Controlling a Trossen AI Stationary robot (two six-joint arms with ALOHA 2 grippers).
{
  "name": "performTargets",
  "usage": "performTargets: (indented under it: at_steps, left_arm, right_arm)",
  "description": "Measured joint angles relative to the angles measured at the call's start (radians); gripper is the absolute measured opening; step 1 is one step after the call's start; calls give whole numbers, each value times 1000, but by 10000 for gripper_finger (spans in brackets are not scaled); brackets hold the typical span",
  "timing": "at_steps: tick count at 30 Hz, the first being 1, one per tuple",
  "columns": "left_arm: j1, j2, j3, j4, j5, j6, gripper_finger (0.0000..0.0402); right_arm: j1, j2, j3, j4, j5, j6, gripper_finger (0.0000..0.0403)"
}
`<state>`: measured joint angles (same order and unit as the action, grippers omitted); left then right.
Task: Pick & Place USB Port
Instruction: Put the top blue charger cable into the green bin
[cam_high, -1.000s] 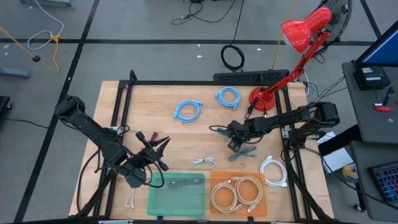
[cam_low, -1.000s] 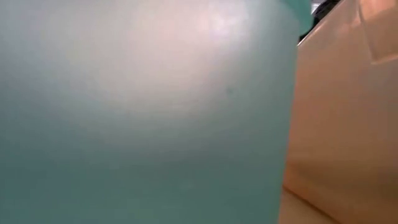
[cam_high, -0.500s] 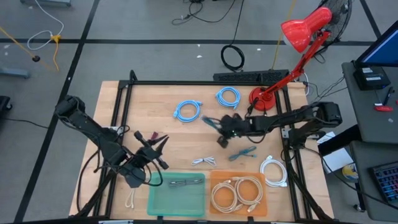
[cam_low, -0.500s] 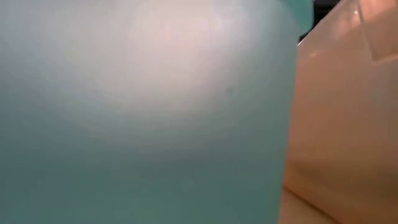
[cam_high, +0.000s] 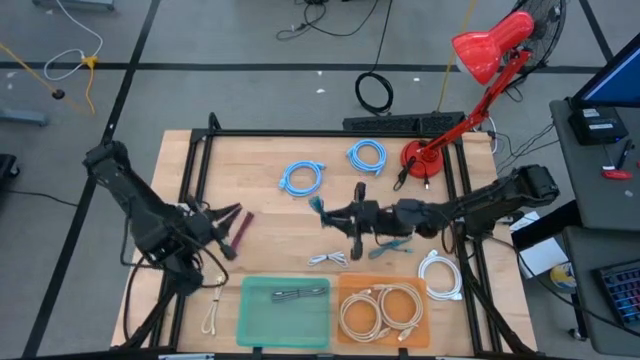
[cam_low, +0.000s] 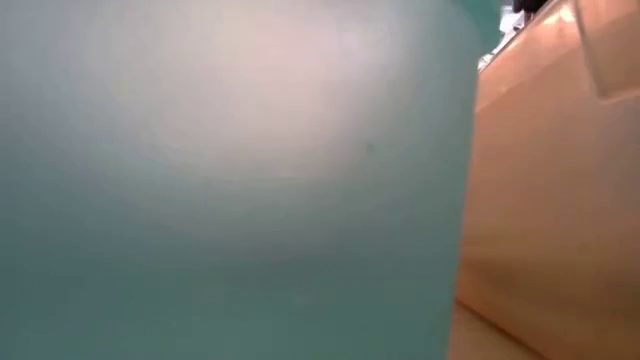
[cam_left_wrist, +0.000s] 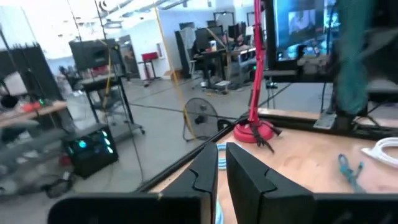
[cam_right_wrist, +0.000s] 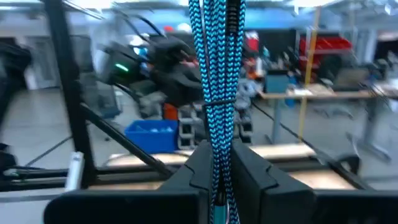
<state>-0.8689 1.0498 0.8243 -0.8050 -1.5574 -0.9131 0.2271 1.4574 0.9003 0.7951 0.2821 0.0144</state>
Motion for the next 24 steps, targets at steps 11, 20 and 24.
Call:
performTargets:
  at_steps: [11,20,24]
  left_arm:
    - [255,-236,-220,522,-16,81,35]
    - [430,-82,-225,1177,749,838,35]
    - [446,-10,-225,1344,1055,932,35]
  right_arm:
    - [70,0,137,-125,-22,-86,22]
    - [60,1,137,-150,-23,-108,22]
    - [60,1,137,-155,-76,-98,22]
